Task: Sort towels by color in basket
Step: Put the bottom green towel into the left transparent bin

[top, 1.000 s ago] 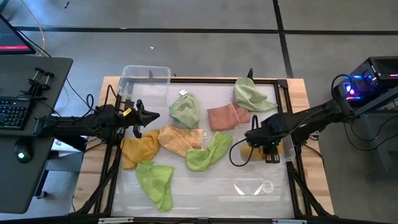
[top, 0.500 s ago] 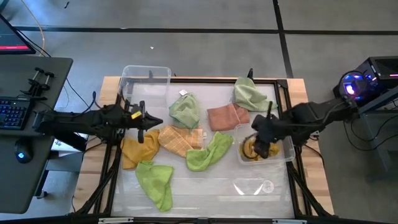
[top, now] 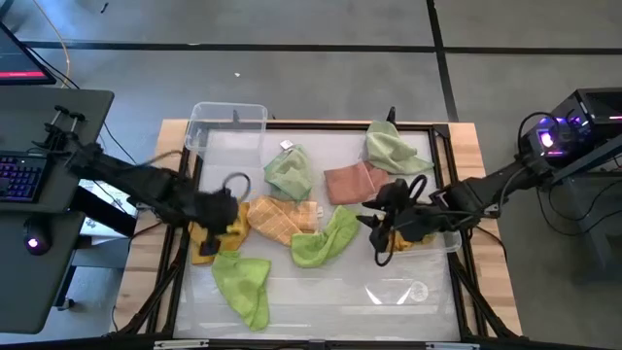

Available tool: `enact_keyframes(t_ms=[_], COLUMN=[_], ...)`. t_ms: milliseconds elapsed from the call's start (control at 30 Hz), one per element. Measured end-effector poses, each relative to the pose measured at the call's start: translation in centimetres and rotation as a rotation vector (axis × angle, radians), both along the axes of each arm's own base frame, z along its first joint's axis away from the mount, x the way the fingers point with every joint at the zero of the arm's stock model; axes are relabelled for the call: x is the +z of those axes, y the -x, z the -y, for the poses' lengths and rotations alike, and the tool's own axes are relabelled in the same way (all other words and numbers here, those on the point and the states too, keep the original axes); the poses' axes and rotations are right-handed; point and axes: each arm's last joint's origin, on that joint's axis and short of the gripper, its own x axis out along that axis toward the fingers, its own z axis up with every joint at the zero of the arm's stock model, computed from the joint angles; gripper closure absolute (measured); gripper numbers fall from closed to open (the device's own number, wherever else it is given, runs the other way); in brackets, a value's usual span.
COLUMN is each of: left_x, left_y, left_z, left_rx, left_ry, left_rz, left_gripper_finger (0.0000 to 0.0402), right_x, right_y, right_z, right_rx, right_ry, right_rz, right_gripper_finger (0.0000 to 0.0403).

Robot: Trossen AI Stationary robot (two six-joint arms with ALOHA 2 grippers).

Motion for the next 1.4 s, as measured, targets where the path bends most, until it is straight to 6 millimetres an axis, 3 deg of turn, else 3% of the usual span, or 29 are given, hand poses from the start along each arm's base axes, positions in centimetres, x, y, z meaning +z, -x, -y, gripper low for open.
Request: enact_keyframes(t_ms=[200, 400, 633, 867, 967, 1100, 1233, 1400], left_x=[-3.1, -6.0, -10.7, -15.7, -16.7, -16.7, -14.3, -9.2], left_y=[-3.1, -5.3, -5.8, -5.9, -6.1, -6.6, -7.7, -8.5], left_z=[4.2, 8.1, 10.3, 11.6, 11.8, 12.1, 12.1, 11.0], left_rx=[0.111, 0.104, 0.251, 0.333, 0.332, 0.328, 0.34, 0.488], left_ry=[0.157, 0.24, 0.171, 0.033, 0.018, 0.036, 0.097, 0.06], left_rz=[-0.166, -0.224, -0.452, -0.616, -0.649, -0.642, -0.558, -0.374], left_gripper_finger=[0.0378, 0.0299, 0.0214, 0.0212, 0.0229, 0.0296, 0.0386, 0.0389], right_x=[-0.6, -1.0, -1.2, -1.1, -1.1, -1.1, -1.1, -1.2], right_y=[-1.1, -1.4, -1.4, -1.6, -1.8, -2.1, -2.2, -2.2], right_z=[1.0, 0.9, 0.5, 1.0, 1.5, 2.5, 3.1, 3.1], right_rx=[0.044, 0.187, 0.322, 0.292, 0.292, 0.275, 0.265, 0.306], right_ry=[0.157, 0.198, 0.192, 0.216, 0.241, 0.278, 0.29, 0.289], right_rz=[-0.076, -0.143, -0.178, -0.175, -0.184, -0.199, -0.208, -0.217], right_gripper_finger=[0.0219, 0.0219, 0.0219, 0.0219, 0.0219, 0.0219, 0.0219, 0.0219])
